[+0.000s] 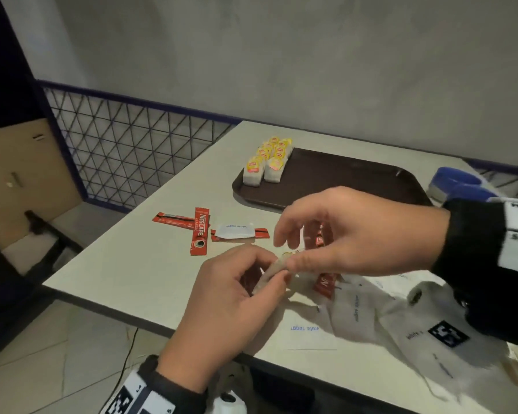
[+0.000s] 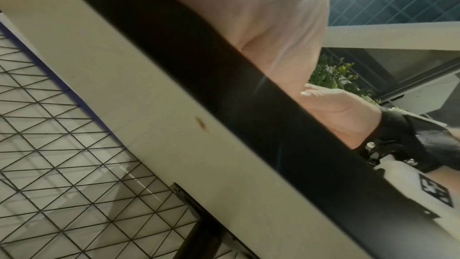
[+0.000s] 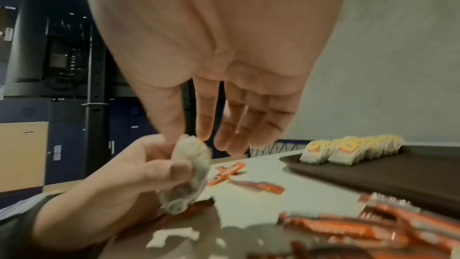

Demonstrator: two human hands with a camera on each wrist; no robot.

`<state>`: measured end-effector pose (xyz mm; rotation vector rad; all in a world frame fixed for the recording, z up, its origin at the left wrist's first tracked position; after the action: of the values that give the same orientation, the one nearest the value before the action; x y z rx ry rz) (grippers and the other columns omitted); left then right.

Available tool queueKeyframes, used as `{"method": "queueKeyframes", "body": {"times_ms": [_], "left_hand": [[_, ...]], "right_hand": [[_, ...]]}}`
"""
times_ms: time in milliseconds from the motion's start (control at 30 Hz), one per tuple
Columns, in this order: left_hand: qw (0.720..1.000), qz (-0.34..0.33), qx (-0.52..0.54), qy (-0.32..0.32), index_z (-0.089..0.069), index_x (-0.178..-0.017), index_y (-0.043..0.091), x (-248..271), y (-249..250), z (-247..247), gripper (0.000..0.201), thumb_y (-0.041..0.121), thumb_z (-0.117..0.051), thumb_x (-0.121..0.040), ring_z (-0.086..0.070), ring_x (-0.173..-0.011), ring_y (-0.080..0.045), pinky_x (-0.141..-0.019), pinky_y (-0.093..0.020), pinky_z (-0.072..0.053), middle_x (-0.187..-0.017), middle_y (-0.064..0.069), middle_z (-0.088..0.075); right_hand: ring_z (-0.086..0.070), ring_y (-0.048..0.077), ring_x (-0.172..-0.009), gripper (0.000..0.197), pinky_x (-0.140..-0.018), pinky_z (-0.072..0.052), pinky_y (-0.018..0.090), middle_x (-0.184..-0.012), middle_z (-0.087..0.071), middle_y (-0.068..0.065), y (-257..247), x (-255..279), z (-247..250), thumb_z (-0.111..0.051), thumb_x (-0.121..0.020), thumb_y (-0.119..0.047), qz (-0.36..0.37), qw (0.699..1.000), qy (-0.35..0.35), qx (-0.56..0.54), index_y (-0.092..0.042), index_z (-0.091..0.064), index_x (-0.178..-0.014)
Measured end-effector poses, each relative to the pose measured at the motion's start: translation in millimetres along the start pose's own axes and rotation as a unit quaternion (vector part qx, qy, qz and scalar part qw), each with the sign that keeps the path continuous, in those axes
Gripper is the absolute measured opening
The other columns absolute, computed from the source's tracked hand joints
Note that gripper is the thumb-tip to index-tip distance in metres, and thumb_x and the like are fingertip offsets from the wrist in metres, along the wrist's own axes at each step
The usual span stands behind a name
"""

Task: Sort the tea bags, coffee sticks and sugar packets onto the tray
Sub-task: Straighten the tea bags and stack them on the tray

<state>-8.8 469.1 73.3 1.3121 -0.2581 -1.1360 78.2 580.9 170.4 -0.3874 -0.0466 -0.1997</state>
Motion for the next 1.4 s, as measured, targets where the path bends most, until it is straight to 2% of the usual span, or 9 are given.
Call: {"method": "queueKeyframes", "body": {"times_ms": [100, 233, 400, 500, 733, 833, 900, 1067, 1400], "left_hand": [[1.0, -0.01, -0.016, -0.014, -0.072, -0.086, 0.032, 0.8, 1.6, -1.4, 0.004, 0.03, -0.075, -0.087, -0.061, -0.074, -0.015, -0.061, -0.023, -0.049, -0.079, 0.014, -0.066], [1.0, -0.018, -0.01, 0.023, -0.065, -0.107, 0.037, 2.1, 6.7, 3.7, 0.034, 0.03, -0.083, -0.079, -0.062, -0.096, -0.01, -0.071, -0.011, -0.049, -0.101, 0.019, -0.065], [0.993, -0.082, -0.08, 0.012, -0.062, -0.101, 0.036, 3.4, 13.3, -0.6, 0.033, 0.043, -0.083, -0.077, -0.061, -0.1, -0.011, -0.075, -0.009, -0.042, -0.102, 0.019, -0.061], [0.994, -0.075, -0.066, 0.036, -0.069, -0.096, 0.032, 1.5, 6.5, 1.2, 0.01, 0.032, -0.077, -0.09, -0.063, -0.095, -0.012, -0.071, -0.012, -0.041, -0.095, 0.018, -0.064], [0.997, -0.062, -0.02, 0.042, -0.071, -0.088, 0.036, -0.7, 3.4, 3.8, 0.012, 0.035, -0.063, -0.097, -0.064, -0.085, -0.02, -0.065, -0.029, -0.05, -0.086, 0.013, -0.067], [0.997, -0.047, -0.005, 0.054, -0.074, -0.098, 0.036, -1.9, 1.2, 4.6, 0.007, 0.033, -0.068, -0.095, -0.064, -0.089, -0.018, -0.066, -0.021, -0.049, -0.093, 0.014, -0.068], [0.996, -0.024, 0.023, 0.08, -0.072, -0.105, 0.038, -1.0, -5.1, 8.6, 0.017, 0.026, -0.073, -0.094, -0.065, -0.093, -0.016, -0.069, -0.016, -0.05, -0.099, 0.016, -0.068], [0.993, 0.004, 0.05, 0.104, -0.071, -0.089, 0.04, 2.1, -12.9, 9.3, 0.021, 0.02, -0.077, -0.088, -0.065, -0.078, -0.016, -0.07, -0.035, -0.056, -0.087, 0.013, -0.07], [0.988, -0.082, 0.045, 0.119, -0.071, -0.083, 0.041, 0.0, -17.0, 1.8, 0.009, 0.041, -0.065, -0.076, -0.059, -0.053, -0.009, -0.048, -0.01, -0.044, -0.064, 0.011, -0.063]], "right_hand": [[-0.064, 0.004, -0.073, 0.003, -0.063, -0.047, 0.017, -0.073, -0.066, -0.014, -6.4, 5.2, -12.5, -0.073, -0.093, -0.03, 0.033, 0.999, 0.026, 0.033, -0.028, -0.072, -0.091], [-0.063, 0.008, -0.061, 0.014, -0.061, -0.052, 0.028, -0.074, -0.07, -0.002, 16.0, 6.6, -12.7, -0.068, -0.093, -0.011, -0.056, 0.992, 0.077, -0.082, -0.024, -0.065, -0.094], [-0.06, 0.019, -0.056, 0.011, -0.053, -0.052, 0.026, -0.069, -0.063, 0.016, 32.7, 8.0, -23.4, -0.064, -0.092, 0.006, -0.197, 0.891, 0.069, -0.404, 0.004, -0.074, -0.094], [-0.063, 0.02, -0.063, 0.014, -0.063, -0.056, 0.028, -0.078, -0.07, 0.022, 27.2, 7.3, -27.5, -0.063, -0.092, 0.003, -0.203, 0.86, 0.031, -0.467, 0.01, -0.074, -0.098], [-0.057, 0.012, -0.064, 0.009, -0.061, -0.047, 0.03, -0.077, -0.07, 0.003, 18.4, -4.0, -15.7, -0.08, -0.085, -0.026, -0.103, 0.964, 0.015, -0.245, -0.02, -0.081, -0.091], [-0.059, 0.017, -0.066, 0.013, -0.064, -0.05, 0.037, -0.077, -0.073, 0.001, 15.5, -14.6, -5.5, -0.078, -0.087, -0.035, -0.077, 0.986, -0.002, -0.147, -0.023, -0.08, -0.087], [-0.06, 0.023, -0.071, 0.014, -0.07, -0.051, 0.041, -0.082, -0.073, 0.006, 20.9, -29.7, 13.2, -0.078, -0.086, -0.038, -0.081, 0.992, 0.029, -0.095, -0.024, -0.08, -0.085], [-0.062, 0.011, -0.066, 0.009, -0.063, -0.055, 0.03, -0.071, -0.067, -0.003, 58.7, -86.8, 86.3, -0.078, -0.089, -0.025, -0.131, 0.979, 0.151, -0.045, -0.018, -0.074, -0.085], [-0.073, 0.032, -0.078, 0.008, -0.076, -0.063, 0.043, -0.098, -0.07, 0.027, 147.7, -174.2, 70.1, -0.056, -0.1, -0.001, -0.223, 0.968, 0.068, -0.091, -0.008, -0.052, -0.097]]}}
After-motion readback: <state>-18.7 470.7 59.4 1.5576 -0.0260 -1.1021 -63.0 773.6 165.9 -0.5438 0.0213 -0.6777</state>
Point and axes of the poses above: each hand's wrist, its own x-axis away from the middle knuckle, its own z-axis out of the back of the hand, y = z × x, the point moved 6 cm from there along -x, towards the middle knuckle
